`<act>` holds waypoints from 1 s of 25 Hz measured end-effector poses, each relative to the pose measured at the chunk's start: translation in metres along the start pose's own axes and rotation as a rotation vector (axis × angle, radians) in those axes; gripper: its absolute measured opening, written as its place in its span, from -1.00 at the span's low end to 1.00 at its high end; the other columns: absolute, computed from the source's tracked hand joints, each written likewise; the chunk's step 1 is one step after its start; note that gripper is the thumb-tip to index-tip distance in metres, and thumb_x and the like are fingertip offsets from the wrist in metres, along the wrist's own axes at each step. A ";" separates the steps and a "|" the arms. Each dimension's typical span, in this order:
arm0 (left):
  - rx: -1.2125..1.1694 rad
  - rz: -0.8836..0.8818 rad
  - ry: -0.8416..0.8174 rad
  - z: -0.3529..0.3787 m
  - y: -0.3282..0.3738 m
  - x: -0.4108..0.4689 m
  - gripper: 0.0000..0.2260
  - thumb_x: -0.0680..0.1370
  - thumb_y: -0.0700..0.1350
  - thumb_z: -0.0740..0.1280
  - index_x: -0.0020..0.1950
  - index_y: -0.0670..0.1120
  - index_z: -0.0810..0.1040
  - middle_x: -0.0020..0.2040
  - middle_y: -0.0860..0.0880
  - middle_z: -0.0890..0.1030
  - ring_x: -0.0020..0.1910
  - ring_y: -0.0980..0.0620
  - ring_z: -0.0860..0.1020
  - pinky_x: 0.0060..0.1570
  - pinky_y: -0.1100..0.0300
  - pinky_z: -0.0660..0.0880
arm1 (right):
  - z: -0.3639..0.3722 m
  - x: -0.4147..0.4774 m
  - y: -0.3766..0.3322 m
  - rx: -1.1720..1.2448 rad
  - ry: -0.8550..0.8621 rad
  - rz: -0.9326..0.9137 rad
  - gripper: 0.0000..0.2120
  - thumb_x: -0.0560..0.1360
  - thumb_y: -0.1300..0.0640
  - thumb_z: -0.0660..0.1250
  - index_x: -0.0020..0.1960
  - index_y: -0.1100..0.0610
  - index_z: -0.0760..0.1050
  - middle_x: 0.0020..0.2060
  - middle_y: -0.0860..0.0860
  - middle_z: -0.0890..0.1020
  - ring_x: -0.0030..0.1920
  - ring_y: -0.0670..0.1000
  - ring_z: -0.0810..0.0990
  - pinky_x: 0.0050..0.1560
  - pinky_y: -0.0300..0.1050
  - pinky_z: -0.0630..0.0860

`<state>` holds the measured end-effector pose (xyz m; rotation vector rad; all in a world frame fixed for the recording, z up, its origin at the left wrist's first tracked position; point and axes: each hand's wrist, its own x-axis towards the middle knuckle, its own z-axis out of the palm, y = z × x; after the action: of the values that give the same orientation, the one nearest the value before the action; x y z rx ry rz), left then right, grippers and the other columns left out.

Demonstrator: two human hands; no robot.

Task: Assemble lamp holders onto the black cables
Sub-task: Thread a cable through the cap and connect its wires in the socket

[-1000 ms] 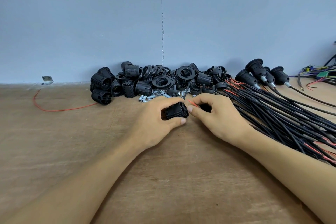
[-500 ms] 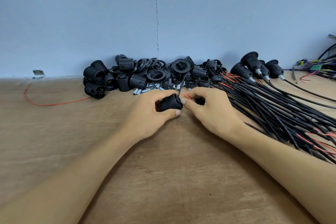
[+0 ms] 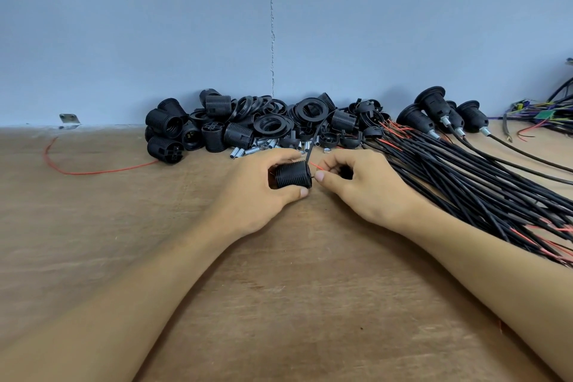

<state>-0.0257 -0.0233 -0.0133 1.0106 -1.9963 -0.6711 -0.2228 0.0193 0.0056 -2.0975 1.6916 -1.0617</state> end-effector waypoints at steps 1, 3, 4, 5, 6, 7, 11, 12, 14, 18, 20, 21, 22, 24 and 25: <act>-0.010 -0.003 -0.016 0.000 -0.001 0.000 -0.52 0.34 0.01 0.56 0.27 0.09 0.65 0.13 0.16 0.68 0.15 0.16 0.63 0.28 0.00 0.54 | 0.000 0.000 0.000 -0.006 -0.010 -0.006 -0.82 0.54 0.10 0.41 -0.22 -0.08 0.55 -0.35 -0.12 0.58 -0.29 -0.15 0.47 -0.22 -0.37 0.35; -0.023 0.000 -0.041 0.000 -0.001 0.000 -0.53 0.32 0.04 0.52 0.23 0.07 0.66 0.09 0.16 0.70 0.12 0.14 0.64 0.27 -0.01 0.54 | 0.000 0.000 -0.001 -0.019 -0.029 -0.017 -0.78 0.54 0.12 0.41 -0.25 -0.09 0.51 -0.35 -0.11 0.55 -0.29 -0.14 0.44 -0.23 -0.32 0.33; -0.026 0.002 -0.044 0.000 -0.001 0.000 -0.53 0.31 0.04 0.52 0.22 0.07 0.67 0.08 0.16 0.70 0.12 0.14 0.65 0.27 -0.01 0.54 | 0.000 0.000 -0.001 -0.021 -0.038 -0.019 -0.76 0.54 0.12 0.41 -0.26 -0.09 0.50 -0.35 -0.11 0.54 -0.29 -0.14 0.44 -0.23 -0.28 0.33; -0.031 0.004 -0.044 -0.001 -0.001 0.000 -0.54 0.31 0.05 0.52 0.21 0.06 0.67 0.08 0.16 0.70 0.12 0.14 0.65 0.27 -0.01 0.54 | -0.001 0.000 -0.001 -0.019 -0.046 -0.016 -0.75 0.54 0.13 0.40 -0.27 -0.09 0.49 -0.35 -0.12 0.54 -0.28 -0.14 0.43 -0.22 -0.25 0.33; -0.037 0.004 -0.044 0.000 -0.002 0.000 -0.54 0.31 0.05 0.53 0.20 0.06 0.68 0.07 0.16 0.71 0.13 0.13 0.65 0.28 -0.02 0.53 | -0.001 0.000 -0.002 -0.016 -0.051 -0.010 -0.74 0.54 0.13 0.41 -0.28 -0.09 0.48 -0.35 -0.12 0.53 -0.28 -0.14 0.43 -0.20 -0.22 0.33; -0.043 0.004 -0.047 -0.001 -0.002 0.000 -0.55 0.31 0.05 0.53 0.19 0.06 0.68 0.07 0.15 0.71 0.13 0.13 0.65 0.28 -0.02 0.53 | -0.002 0.000 -0.002 -0.011 -0.053 -0.005 -0.73 0.54 0.13 0.41 -0.29 -0.10 0.47 -0.35 -0.12 0.52 -0.27 -0.13 0.43 -0.19 -0.21 0.34; -0.039 0.022 -0.051 0.000 -0.001 0.000 -0.58 0.31 0.06 0.54 0.16 0.09 0.69 0.05 0.15 0.71 0.11 0.13 0.65 0.26 -0.03 0.54 | -0.001 -0.001 -0.003 -0.007 -0.054 -0.005 -0.75 0.55 0.13 0.40 -0.27 -0.07 0.49 -0.34 -0.11 0.52 -0.25 -0.09 0.44 -0.17 -0.16 0.35; -0.041 0.025 -0.047 0.000 -0.001 0.000 -0.59 0.31 0.06 0.54 0.15 0.09 0.69 0.04 0.16 0.71 0.11 0.13 0.65 0.25 -0.03 0.54 | -0.001 -0.001 -0.003 -0.005 -0.056 -0.006 -0.77 0.55 0.12 0.40 -0.26 -0.05 0.50 -0.34 -0.10 0.52 -0.26 -0.08 0.44 -0.16 -0.15 0.36; -0.046 0.021 -0.039 0.001 -0.001 0.000 -0.58 0.31 0.06 0.54 0.16 0.08 0.69 0.04 0.15 0.71 0.11 0.13 0.65 0.26 -0.02 0.54 | -0.001 -0.002 -0.004 0.003 -0.065 -0.008 -0.81 0.56 0.12 0.39 -0.23 -0.01 0.52 -0.34 -0.10 0.52 -0.25 -0.09 0.44 -0.11 -0.10 0.39; -0.069 0.024 -0.032 0.001 -0.002 -0.001 -0.61 0.31 0.02 0.54 0.14 0.11 0.68 0.03 0.16 0.71 0.10 0.13 0.66 0.25 -0.03 0.55 | -0.001 -0.001 -0.004 0.042 -0.074 0.001 -0.85 0.57 0.13 0.38 -0.19 0.06 0.56 -0.32 -0.08 0.53 -0.23 -0.08 0.45 -0.07 -0.01 0.43; -0.095 0.016 -0.029 0.001 -0.003 -0.001 -0.60 0.32 0.01 0.54 0.15 0.11 0.67 0.05 0.16 0.71 0.12 0.15 0.65 0.27 -0.02 0.54 | 0.001 -0.001 -0.004 0.084 -0.057 0.017 -0.82 0.57 0.12 0.38 -0.21 0.05 0.57 -0.33 -0.08 0.54 -0.25 -0.09 0.46 -0.10 -0.02 0.43; -0.109 0.009 -0.025 0.001 -0.003 0.000 -0.60 0.32 0.01 0.54 0.15 0.10 0.66 0.07 0.16 0.71 0.13 0.17 0.65 0.28 -0.02 0.54 | 0.002 -0.001 -0.004 0.112 -0.039 0.027 -0.82 0.57 0.11 0.39 -0.21 0.05 0.58 -0.34 -0.07 0.57 -0.26 -0.11 0.47 -0.10 -0.03 0.44; -0.120 0.002 -0.023 0.001 -0.004 0.000 -0.60 0.31 0.00 0.54 0.15 0.10 0.65 0.08 0.15 0.71 0.14 0.17 0.64 0.29 -0.02 0.53 | 0.002 -0.001 -0.004 0.137 -0.018 0.038 -0.84 0.57 0.11 0.39 -0.19 0.06 0.60 -0.32 -0.06 0.61 -0.26 -0.11 0.49 -0.09 -0.05 0.47; -0.135 -0.011 -0.027 0.002 -0.005 0.002 -0.61 0.32 -0.02 0.53 0.13 0.11 0.61 0.09 0.14 0.70 0.16 0.16 0.64 0.30 -0.03 0.53 | 0.003 -0.002 -0.002 0.158 0.019 0.053 -0.88 0.56 0.10 0.40 -0.14 0.07 0.63 -0.28 -0.07 0.66 -0.24 -0.13 0.55 -0.05 -0.09 0.50; -0.139 -0.012 -0.030 0.002 -0.005 0.002 -0.62 0.33 -0.03 0.53 0.12 0.13 0.60 0.09 0.14 0.70 0.17 0.16 0.64 0.31 -0.04 0.52 | 0.002 -0.002 -0.002 0.161 0.031 0.055 -0.90 0.55 0.09 0.41 -0.13 0.06 0.65 -0.27 -0.08 0.68 -0.23 -0.14 0.57 -0.05 -0.13 0.51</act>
<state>-0.0257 -0.0277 -0.0173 0.9353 -1.9409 -0.8245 -0.2201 0.0212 0.0042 -1.9347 1.6095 -1.1770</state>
